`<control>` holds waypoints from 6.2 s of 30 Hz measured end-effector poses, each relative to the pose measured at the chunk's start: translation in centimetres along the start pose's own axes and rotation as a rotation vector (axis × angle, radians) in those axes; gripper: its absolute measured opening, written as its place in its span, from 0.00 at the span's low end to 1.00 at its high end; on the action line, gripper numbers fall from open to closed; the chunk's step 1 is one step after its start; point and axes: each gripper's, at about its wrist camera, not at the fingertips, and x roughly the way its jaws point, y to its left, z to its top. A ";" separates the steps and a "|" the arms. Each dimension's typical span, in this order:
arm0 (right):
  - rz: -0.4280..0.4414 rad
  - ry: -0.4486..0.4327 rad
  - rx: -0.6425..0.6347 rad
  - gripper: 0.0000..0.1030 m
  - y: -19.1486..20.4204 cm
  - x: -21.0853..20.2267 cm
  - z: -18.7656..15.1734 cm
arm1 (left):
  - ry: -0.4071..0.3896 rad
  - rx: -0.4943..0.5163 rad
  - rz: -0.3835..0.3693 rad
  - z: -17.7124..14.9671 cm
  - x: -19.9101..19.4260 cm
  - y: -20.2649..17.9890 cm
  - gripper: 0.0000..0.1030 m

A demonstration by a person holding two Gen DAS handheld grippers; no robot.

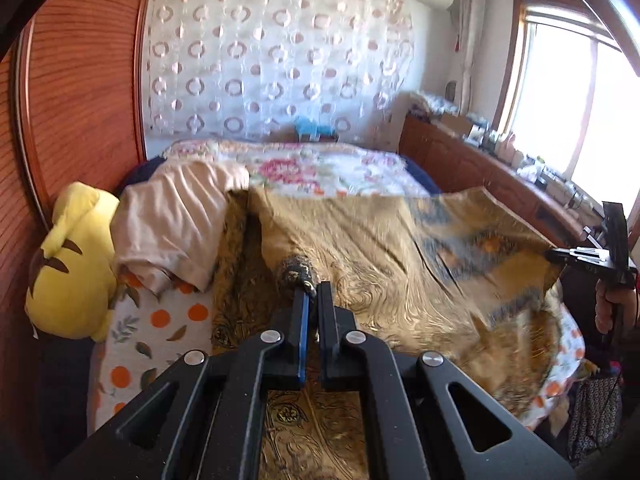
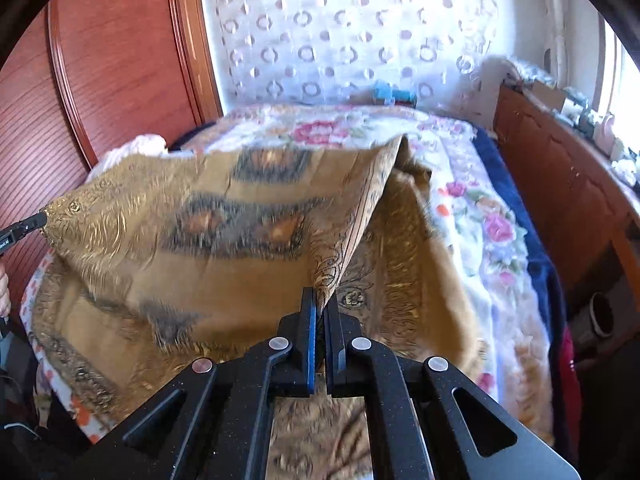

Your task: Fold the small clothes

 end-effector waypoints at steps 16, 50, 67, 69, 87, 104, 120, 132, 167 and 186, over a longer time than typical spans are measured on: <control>0.015 0.049 0.012 0.03 -0.2 -1.7 -5.9 | 0.119 -0.051 0.017 -8.7 -2.8 0.3 0.05; -0.091 0.022 0.091 0.37 -2.0 0.3 -9.7 | 0.166 0.126 -0.048 -8.5 -0.4 -6.5 0.77; -0.097 0.061 0.037 0.06 0.5 2.5 -7.6 | 0.251 0.116 -0.067 -11.2 2.5 -6.9 0.77; -0.112 0.039 0.057 0.06 0.2 0.8 -7.5 | 0.250 0.113 -0.068 -11.2 2.4 -6.8 0.77; -0.116 -0.036 0.140 0.50 0.3 -4.5 -8.1 | 0.225 0.108 -0.024 -11.0 0.3 -6.3 0.77; 0.079 -0.016 -0.036 0.55 10.5 2.2 -6.9 | 0.205 0.042 0.110 -10.1 -0.1 -2.0 0.77; 0.009 0.009 -0.126 0.67 14.9 6.9 -7.7 | 0.187 -0.112 0.098 -10.7 -0.4 2.3 0.77; 0.001 -0.032 -0.133 0.71 14.8 6.0 -9.0 | 0.188 -0.148 0.051 -11.3 -0.1 1.8 0.50; -0.202 -0.133 0.130 0.70 -0.5 -6.9 -10.5 | 0.176 0.302 -0.525 3.8 6.5 -30.5 0.06; -0.099 -0.133 0.144 0.66 -0.2 -5.2 -8.8 | 0.162 0.288 -0.377 3.1 7.0 -25.4 0.65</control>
